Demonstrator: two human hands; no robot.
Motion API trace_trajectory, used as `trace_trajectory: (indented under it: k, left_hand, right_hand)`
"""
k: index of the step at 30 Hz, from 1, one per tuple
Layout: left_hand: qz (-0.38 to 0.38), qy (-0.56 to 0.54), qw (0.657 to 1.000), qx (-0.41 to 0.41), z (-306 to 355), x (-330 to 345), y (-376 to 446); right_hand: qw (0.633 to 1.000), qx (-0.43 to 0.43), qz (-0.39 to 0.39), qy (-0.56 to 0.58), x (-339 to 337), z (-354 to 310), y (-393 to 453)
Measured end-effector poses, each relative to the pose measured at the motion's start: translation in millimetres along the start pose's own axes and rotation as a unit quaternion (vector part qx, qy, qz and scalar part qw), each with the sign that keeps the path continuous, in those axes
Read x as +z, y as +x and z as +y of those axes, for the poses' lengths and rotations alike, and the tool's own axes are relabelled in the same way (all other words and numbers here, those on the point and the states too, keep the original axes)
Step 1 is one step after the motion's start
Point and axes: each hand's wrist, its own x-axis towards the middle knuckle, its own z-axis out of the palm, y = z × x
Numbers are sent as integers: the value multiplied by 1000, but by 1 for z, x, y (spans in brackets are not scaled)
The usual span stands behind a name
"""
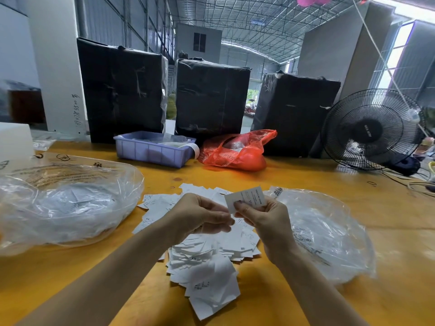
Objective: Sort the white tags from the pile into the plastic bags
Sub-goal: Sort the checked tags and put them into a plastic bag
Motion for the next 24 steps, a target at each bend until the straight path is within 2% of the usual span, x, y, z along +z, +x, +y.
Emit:
trace_trajectory:
  k: [7, 14, 17, 21, 24]
  left_hand:
    - [12, 21, 1000, 7, 0, -2, 1]
    - [31, 19, 999, 25, 0, -3, 1]
    - [38, 28, 998, 32, 1, -2, 1]
    - [44, 24, 998, 32, 1, -3, 1]
    - [36, 23, 999, 28, 1, -3, 0]
  right_hand:
    - [1000, -14, 8, 1, -1, -1, 1]
    - [998, -26, -4, -55, -1, 1, 0]
    - [998, -13, -8, -61, -1, 2, 1]
    - [996, 12, -53, -73, 0, 1, 0]
    - [998, 14, -39, -51, -1, 2, 0]
